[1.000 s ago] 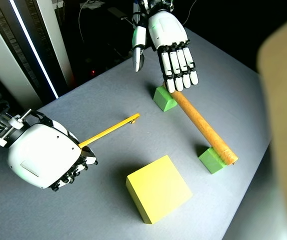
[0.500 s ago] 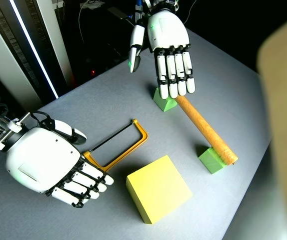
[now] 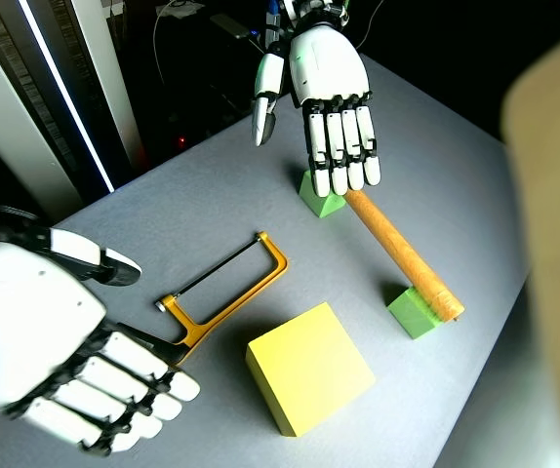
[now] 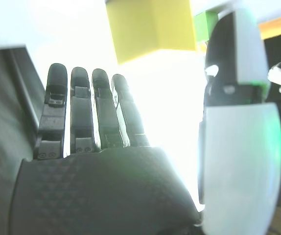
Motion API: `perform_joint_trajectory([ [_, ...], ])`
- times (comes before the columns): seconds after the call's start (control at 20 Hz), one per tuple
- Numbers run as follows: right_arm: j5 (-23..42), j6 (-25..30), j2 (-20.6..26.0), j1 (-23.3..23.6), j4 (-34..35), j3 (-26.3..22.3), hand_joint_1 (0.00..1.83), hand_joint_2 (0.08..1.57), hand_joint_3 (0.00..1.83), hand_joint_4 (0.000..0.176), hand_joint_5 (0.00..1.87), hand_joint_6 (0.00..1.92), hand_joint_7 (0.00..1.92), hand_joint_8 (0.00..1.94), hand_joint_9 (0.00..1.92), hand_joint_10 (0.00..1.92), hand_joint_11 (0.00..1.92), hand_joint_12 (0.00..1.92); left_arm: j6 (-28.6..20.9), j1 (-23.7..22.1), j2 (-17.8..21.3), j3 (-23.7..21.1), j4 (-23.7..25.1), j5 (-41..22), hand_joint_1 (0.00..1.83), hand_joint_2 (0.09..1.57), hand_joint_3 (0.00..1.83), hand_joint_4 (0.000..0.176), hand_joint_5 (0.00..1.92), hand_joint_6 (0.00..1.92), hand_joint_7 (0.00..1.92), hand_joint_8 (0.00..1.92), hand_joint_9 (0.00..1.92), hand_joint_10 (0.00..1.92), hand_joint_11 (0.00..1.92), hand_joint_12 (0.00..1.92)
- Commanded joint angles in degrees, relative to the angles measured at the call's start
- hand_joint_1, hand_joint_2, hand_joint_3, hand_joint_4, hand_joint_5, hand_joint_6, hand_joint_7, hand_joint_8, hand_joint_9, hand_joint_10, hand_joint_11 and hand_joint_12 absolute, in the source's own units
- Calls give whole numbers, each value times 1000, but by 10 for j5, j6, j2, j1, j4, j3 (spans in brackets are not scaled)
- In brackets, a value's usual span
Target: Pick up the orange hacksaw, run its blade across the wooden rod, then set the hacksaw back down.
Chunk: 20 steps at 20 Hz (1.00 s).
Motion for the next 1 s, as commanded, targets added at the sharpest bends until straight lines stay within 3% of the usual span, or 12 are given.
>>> perform_joint_trajectory([
  [0.0,11,6,8,5,-28,-3,162,908,0,9,354,1820,300,1886,353,1874,433,1895,7,-4,2,-2,3,-58,8,1287,0,0,480,1815,493,1828,484,1847,487,1881],
  [0.05,1,8,19,6,-30,-4,162,908,0,9,354,1820,300,1886,353,1874,433,1895,15,-4,2,-4,-6,-60,8,1287,0,0,480,1815,493,1828,484,1847,487,1881],
  [0.1,-13,9,28,9,-30,-4,118,856,0,24,1148,1917,1221,1939,1229,1919,1285,1920,23,-6,2,-6,-13,-63,37,1176,0,0,1404,1917,1481,1917,1431,1918,1256,1919],
  [0.15,-27,9,34,13,-35,-4,118,856,0,24,1148,1917,1221,1939,1229,1919,1285,1920,32,-9,1,-8,-22,-64,37,1176,0,0,1404,1917,1481,1917,1431,1918,1256,1919],
  [0.2,-40,15,35,19,-57,-4,68,870,0,13,1497,1920,1546,1941,1513,1921,1487,1921,44,-14,-1,-10,-33,-65,107,1130,0,0,1530,1920,1595,1920,1573,1920,1471,1921],
  [0.25,-51,26,33,25,-72,-4,371,1144,44,7,1603,1921,1671,1941,1646,1921,1606,1921,51,-17,-4,-11,-38,-68,509,1236,31,74,1604,1921,1668,1921,1691,1921,1689,1921],
  [0.3,-58,28,29,34,-72,-4,827,1280,53,20,1507,1921,1648,1941,1656,1921,1623,1921,58,-21,-6,-11,-44,-70,1173,1224,1,85,1582,1921,1669,1921,1714,1921,1772,1921],
  [0.35,-58,28,26,42,-72,-4,985,1336,19,78,1476,1921,1625,1941,1640,1921,1609,1921,60,-23,-7,-11,-46,-73,1402,1213,0,90,1578,1921,1667,1921,1716,1921,1785,1921],
  [0.4,-56,28,24,46,-72,-4,1038,1361,6,155,1469,1921,1614,1941,1633,1921,1596,1921,60,-23,-7,-10,-46,-75,1386,1257,7,159,1555,1921,1645,1921,1694,1921,1742,1921],
  [0.45,-56,28,24,47,-72,-4,1022,1368,4,172,1450,1921,1604,1941,1631,1921,1584,1921,60,-24,-8,-9,-46,-76,1307,1301,26,173,1555,1921,1634,1921,1678,1921,1686,1921],
  [0.5,-56,27,23,45,-72,-3,966,1385,11,175,1452,1921,1602,1941,1624,1921,1562,1921,61,-24,-8,-7,-46,-76,1277,1313,30,175,1554,1921,1634,1921,1680,1921,1673,1921],
  [0.95,-53,26,6,45,-98,-1,1030,1349,0,176,1401,1921,1563,1941,1597,1921,1567,1921,59,-26,-13,-8,-46,-73,1275,1283,11,176,1509,1921,1617,1921,1659,1921,1603,1921],
])
